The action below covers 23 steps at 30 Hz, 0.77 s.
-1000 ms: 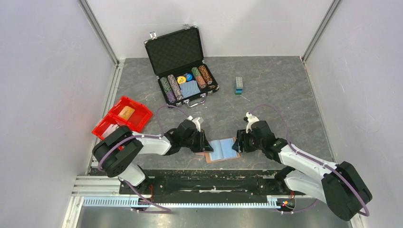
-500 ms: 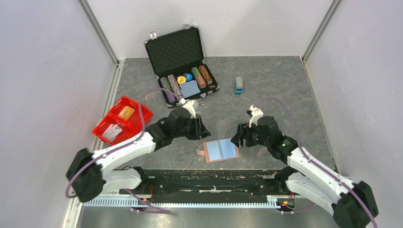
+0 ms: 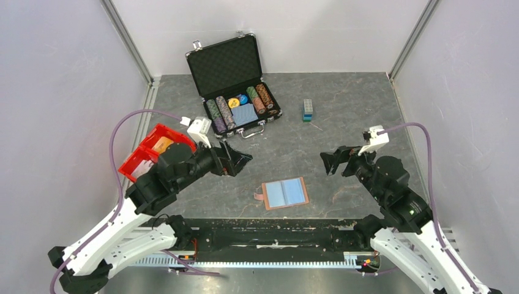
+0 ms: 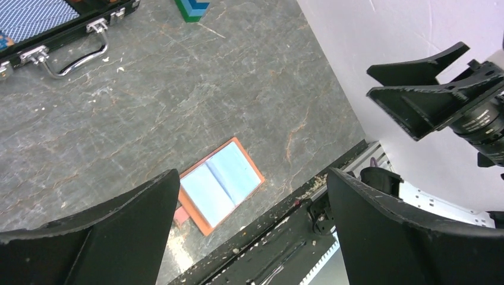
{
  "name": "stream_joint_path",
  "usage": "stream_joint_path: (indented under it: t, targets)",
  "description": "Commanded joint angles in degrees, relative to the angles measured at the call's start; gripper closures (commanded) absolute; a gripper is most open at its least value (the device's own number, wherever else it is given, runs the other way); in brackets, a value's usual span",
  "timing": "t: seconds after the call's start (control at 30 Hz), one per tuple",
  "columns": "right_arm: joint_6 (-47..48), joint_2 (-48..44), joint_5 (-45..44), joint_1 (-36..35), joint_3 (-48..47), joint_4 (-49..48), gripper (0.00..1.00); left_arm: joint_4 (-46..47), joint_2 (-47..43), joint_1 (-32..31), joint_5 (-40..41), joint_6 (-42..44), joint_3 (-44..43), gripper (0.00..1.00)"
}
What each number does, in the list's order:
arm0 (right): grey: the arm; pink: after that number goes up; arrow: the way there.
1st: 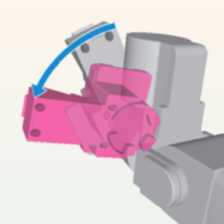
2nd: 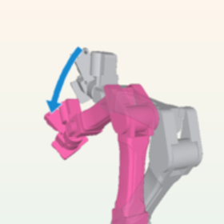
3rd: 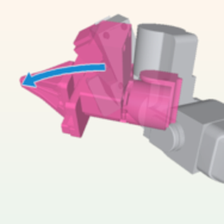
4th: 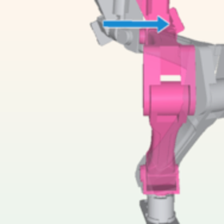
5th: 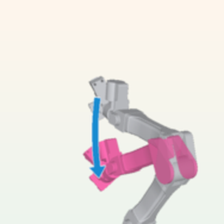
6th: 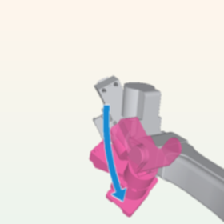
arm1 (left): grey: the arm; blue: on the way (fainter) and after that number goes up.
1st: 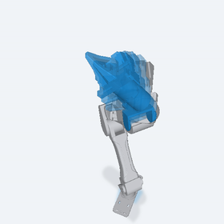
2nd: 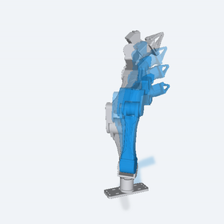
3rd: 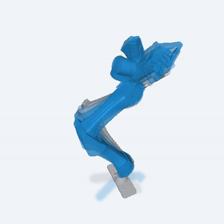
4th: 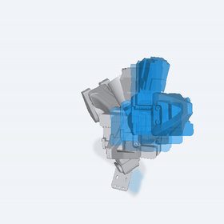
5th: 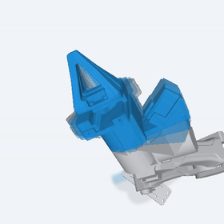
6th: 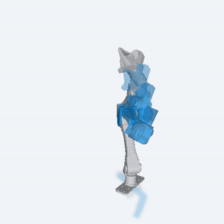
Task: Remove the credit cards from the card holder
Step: Reset both arms
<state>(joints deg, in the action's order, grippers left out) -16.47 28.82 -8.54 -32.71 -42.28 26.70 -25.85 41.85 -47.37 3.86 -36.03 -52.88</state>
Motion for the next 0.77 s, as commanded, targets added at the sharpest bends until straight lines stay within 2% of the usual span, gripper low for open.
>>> stream_joint_path:
  t: [0.0, 0.23, 0.4, 0.73]
  targets:
    - [-4.7, -3.4, -4.7, 0.2, 3.0, 1.3, 0.02, -1.9, -3.0, -0.2, 0.3, 1.4, 3.0, 0.00]
    - [-7.5, -4.8, -4.7, 0.2, 2.3, 1.8, 0.02, -0.1, -7.3, -0.1, 0.1, 0.7, 7.4, 0.00]
    - [-7.5, -4.1, -5.4, 0.2, -0.4, 3.3, 0.02, -0.3, -7.6, -0.1, 0.3, 0.4, 7.6, 0.00]
    - [-7.6, -4.6, -3.6, 0.2, 0.8, 2.2, 0.02, -0.1, -8.1, -0.2, 0.2, -0.9, 8.2, 0.00]
